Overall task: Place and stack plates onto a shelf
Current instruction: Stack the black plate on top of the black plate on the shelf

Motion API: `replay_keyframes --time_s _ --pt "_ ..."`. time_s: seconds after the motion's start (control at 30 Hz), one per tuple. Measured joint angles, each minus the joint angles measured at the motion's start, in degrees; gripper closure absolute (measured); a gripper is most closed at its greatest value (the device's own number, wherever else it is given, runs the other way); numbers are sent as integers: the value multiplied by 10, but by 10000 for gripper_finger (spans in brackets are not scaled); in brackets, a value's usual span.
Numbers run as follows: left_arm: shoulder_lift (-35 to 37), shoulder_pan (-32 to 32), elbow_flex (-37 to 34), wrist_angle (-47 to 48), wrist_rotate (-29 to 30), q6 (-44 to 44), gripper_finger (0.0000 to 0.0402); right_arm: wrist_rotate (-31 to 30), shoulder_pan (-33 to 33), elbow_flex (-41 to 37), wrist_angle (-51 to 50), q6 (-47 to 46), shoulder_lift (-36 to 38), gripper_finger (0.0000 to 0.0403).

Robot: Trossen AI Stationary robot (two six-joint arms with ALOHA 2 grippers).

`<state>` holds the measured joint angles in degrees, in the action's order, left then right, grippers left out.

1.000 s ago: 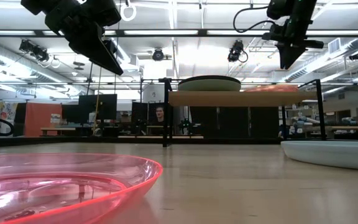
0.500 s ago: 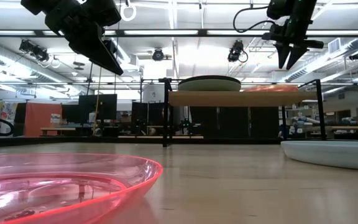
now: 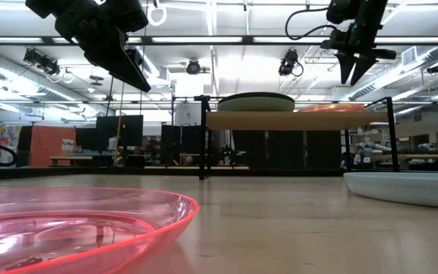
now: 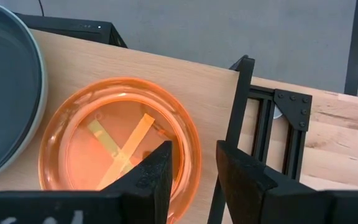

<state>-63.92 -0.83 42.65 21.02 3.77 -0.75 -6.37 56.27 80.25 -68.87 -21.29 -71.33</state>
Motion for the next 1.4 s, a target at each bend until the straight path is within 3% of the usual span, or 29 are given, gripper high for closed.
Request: replay_keyframes --time_s 0.37,0.93,1.4 --pt "0 0 0 0 0 0 228 3 -51 0 -16 -17 0 273" --pt "0 0 0 0 0 0 228 0 -258 0 -12 -47 0 272" --pt "0 0 0 0 0 0 228 -2 -407 0 56 -45 0 273"
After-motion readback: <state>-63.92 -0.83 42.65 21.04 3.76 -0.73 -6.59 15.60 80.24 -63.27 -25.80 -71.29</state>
